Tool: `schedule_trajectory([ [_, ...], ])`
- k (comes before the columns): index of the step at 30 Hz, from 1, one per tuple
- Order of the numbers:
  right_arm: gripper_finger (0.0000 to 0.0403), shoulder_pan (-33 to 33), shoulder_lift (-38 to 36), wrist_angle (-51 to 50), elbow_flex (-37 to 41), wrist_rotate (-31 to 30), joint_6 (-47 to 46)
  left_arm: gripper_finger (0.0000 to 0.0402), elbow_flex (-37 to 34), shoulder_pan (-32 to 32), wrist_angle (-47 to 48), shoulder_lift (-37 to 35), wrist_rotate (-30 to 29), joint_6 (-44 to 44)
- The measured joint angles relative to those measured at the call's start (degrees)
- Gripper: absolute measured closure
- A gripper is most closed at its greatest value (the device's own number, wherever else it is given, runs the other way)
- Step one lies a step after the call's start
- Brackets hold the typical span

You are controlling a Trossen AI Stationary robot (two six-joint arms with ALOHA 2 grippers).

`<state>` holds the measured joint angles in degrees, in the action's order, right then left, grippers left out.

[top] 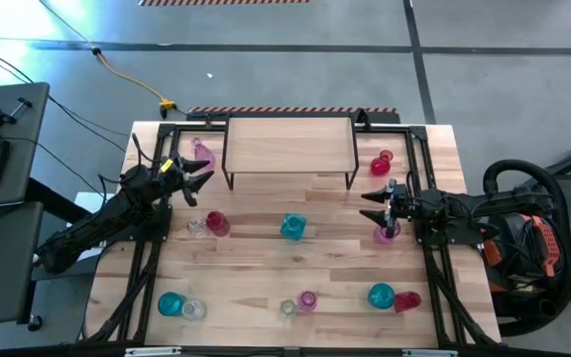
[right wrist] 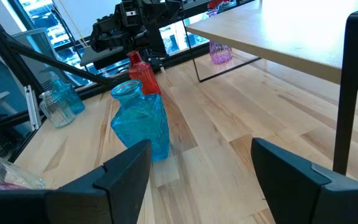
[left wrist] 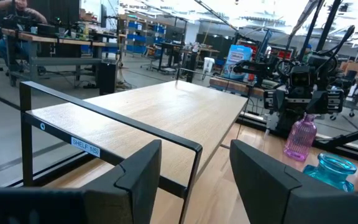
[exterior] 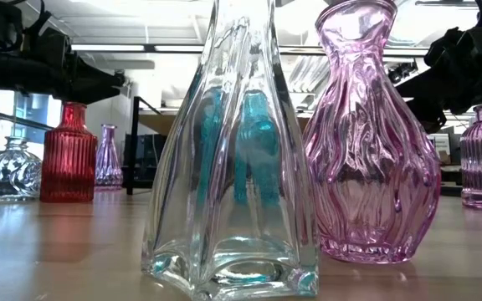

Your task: Sort vases onto shelf

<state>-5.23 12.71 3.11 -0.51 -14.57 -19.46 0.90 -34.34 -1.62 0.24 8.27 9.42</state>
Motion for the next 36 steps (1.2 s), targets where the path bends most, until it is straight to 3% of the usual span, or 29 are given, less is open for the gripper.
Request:
schedule_trajectory([
  [14,0.0142,0.02,0.01,0.07,0.02,-0.68,-0.35,0.0218,0.00,0.01,0.00,0.01,0.00,-0.01],
  [25,0.0142,0.00,0.01,2.27,-0.30,-1.93,-16.67,0.0218,0.00,0.00,0.01,0.00,0.00,-0.01],
  [36,0.0142,0.00,0.09,7.31,-8.41,-1.60,-17.57,0.0218,0.00,0.00,0.00,0.01,0.00,-0.01],
])
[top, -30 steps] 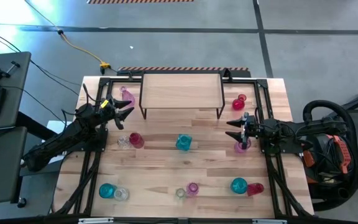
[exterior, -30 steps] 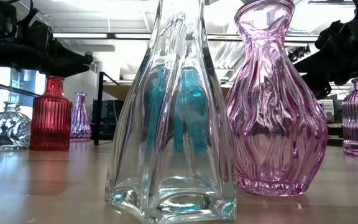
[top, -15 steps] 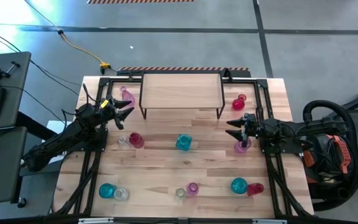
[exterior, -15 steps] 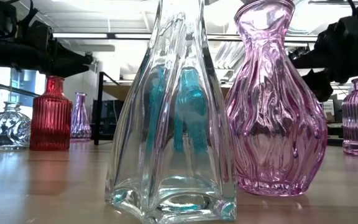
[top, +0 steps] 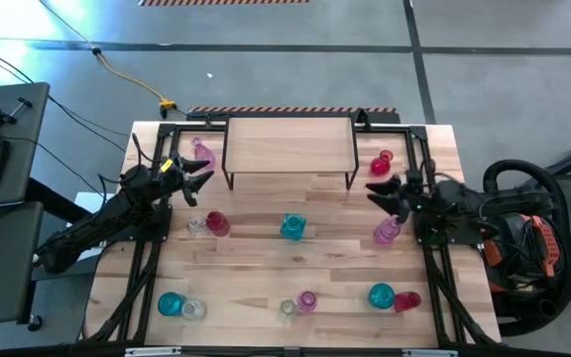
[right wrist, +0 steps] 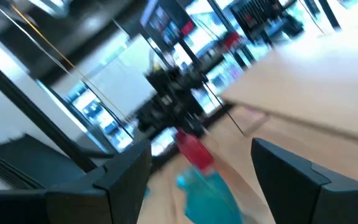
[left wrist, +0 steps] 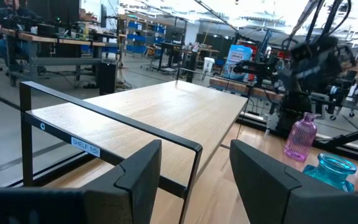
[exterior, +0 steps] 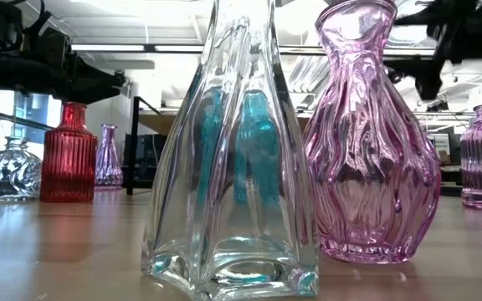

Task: Sort vases onto shelf
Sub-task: Put the top blue vase on the shelf

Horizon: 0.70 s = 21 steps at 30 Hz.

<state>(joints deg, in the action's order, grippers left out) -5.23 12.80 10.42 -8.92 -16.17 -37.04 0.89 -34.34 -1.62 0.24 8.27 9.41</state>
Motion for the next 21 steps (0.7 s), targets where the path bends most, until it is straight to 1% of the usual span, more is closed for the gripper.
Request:
schedule_trajectory([
  [5,0.0142,0.00,0.54,-0.16,-5.32,-0.23,2.45,0.0218,0.00,0.01,0.01,0.00,0.00,0.00],
  [10,0.0142,0.01,3.67,-0.26,-10.91,-0.30,2.56,0.0218,-0.01,-0.01,0.01,-0.01,-0.02,0.00],
  [15,0.0142,0.01,9.13,-0.21,-16.38,-0.34,2.56,0.0218,0.01,0.01,0.00,0.00,-0.04,0.00],
  [21,0.0142,0.01,17.93,-0.19,-22.89,-0.37,2.37,0.0218,0.00,-0.01,0.00,-0.01,-0.07,0.00],
])
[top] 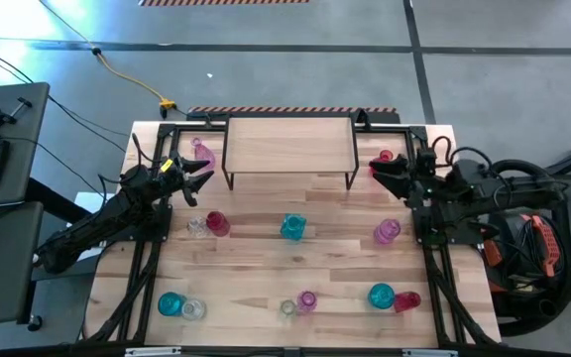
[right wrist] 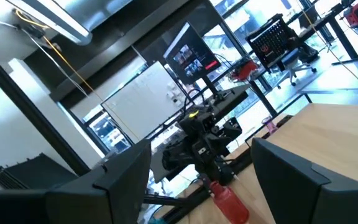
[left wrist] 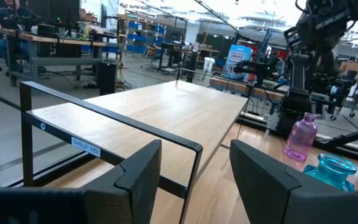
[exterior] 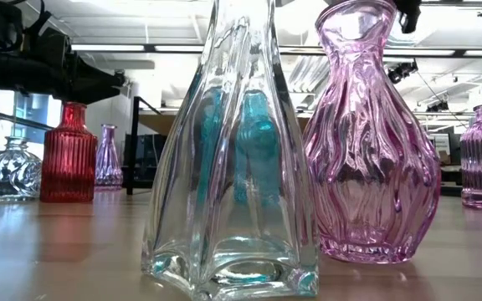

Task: Sort vases onto shelf
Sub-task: Put the top blue vase on the shelf

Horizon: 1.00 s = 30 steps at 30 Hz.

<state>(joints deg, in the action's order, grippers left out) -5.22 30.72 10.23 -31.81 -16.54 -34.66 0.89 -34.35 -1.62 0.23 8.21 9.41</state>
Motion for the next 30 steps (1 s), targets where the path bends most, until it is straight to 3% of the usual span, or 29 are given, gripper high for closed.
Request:
schedule_trajectory([
  [14,0.0142,0.01,20.82,-3.13,-14.80,-0.01,-0.01,0.0218,0.00,0.00,0.00,0.02,0.00,0.00],
  [30,0.0142,0.01,40.93,-23.75,-29.65,0.02,-10.53,0.0218,0.01,0.00,0.01,0.02,-0.02,0.00],
])
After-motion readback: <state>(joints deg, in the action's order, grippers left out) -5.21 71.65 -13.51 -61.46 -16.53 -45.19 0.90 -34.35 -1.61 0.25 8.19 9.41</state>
